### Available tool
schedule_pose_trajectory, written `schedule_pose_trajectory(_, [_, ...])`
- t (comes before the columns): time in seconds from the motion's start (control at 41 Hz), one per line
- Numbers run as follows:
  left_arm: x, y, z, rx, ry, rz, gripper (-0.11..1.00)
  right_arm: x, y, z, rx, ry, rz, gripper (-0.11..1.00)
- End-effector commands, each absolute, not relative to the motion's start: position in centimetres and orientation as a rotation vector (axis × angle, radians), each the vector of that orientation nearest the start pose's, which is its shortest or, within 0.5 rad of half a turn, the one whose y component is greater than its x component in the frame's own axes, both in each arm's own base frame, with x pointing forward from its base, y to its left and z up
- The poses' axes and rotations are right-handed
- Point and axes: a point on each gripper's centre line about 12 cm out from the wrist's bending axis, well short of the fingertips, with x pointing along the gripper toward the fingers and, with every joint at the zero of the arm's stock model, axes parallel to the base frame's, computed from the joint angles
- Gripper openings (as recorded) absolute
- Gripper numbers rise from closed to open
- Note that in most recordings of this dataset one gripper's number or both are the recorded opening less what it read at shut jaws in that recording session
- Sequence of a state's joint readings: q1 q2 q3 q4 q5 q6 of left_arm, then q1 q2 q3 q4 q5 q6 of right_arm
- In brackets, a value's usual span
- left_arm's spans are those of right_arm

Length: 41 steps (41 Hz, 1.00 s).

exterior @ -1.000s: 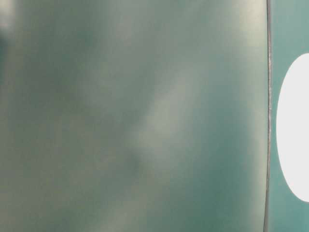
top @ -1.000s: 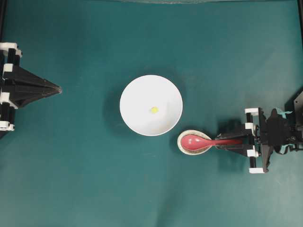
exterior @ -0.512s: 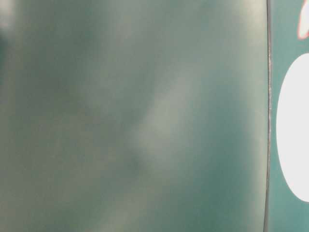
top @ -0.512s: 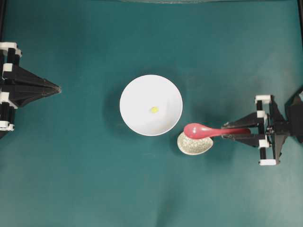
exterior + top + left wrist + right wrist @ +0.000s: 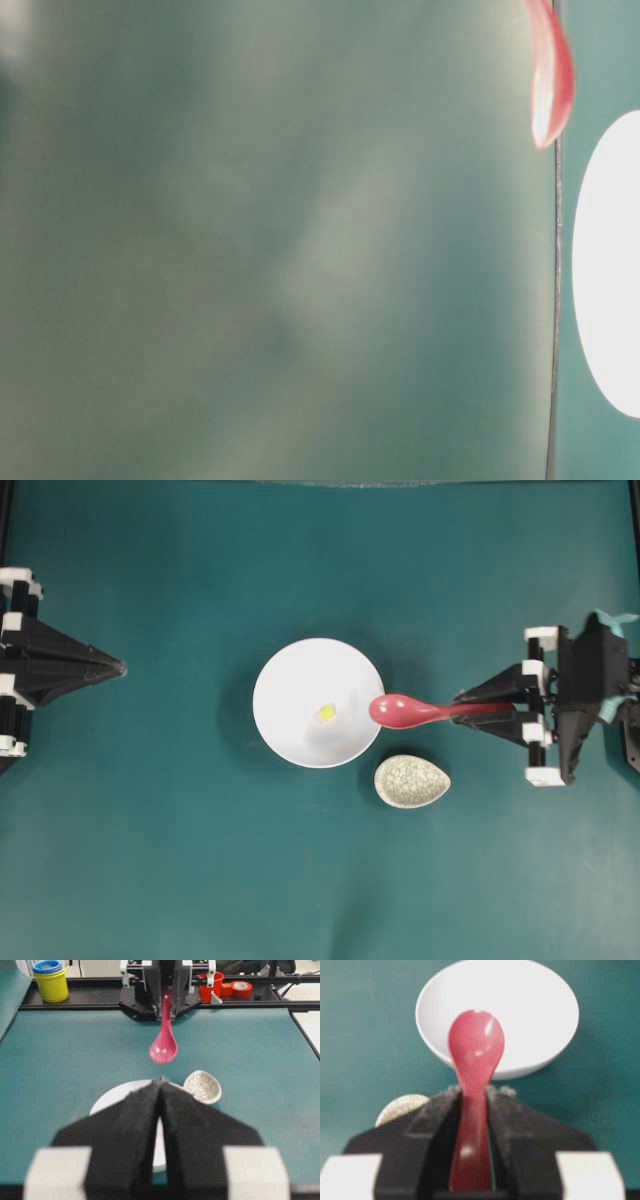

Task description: Scoop the yellow hexagonal prism block from the bowl with a spoon using the right arm.

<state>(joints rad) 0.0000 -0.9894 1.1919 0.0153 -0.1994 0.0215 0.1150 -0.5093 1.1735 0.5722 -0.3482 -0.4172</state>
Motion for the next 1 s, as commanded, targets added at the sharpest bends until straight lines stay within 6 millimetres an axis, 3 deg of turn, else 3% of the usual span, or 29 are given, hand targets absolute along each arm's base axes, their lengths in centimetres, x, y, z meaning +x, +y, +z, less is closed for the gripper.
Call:
schedule_pose_trajectory(0.0, [19.6, 0.0, 28.7, 0.041, -0.015, -0.003, -0.01, 26.4, 0.3, 20.8, 0.083, 0.384, -0.076, 0.23])
schedule_pose_trajectory(0.341, [19.6, 0.0, 28.5, 0.043, -0.006, -0.004, -0.01, 28.8, -1.4, 22.7, 0.089, 0.459, -0.078, 0.23])
schedule_pose_trajectory(0.61, [19.7, -0.1, 28.4, 0.043, 0.003, -0.005, -0.01, 30.5, -2.7, 22.9, 0.141, 0.559, -0.079, 0.23])
schedule_pose_trajectory(0.975, [19.7, 0.0, 28.0, 0.043, 0.032, -0.004, -0.01, 34.6, -3.4, 23.1, 0.197, 0.722, -0.01, 0.23])
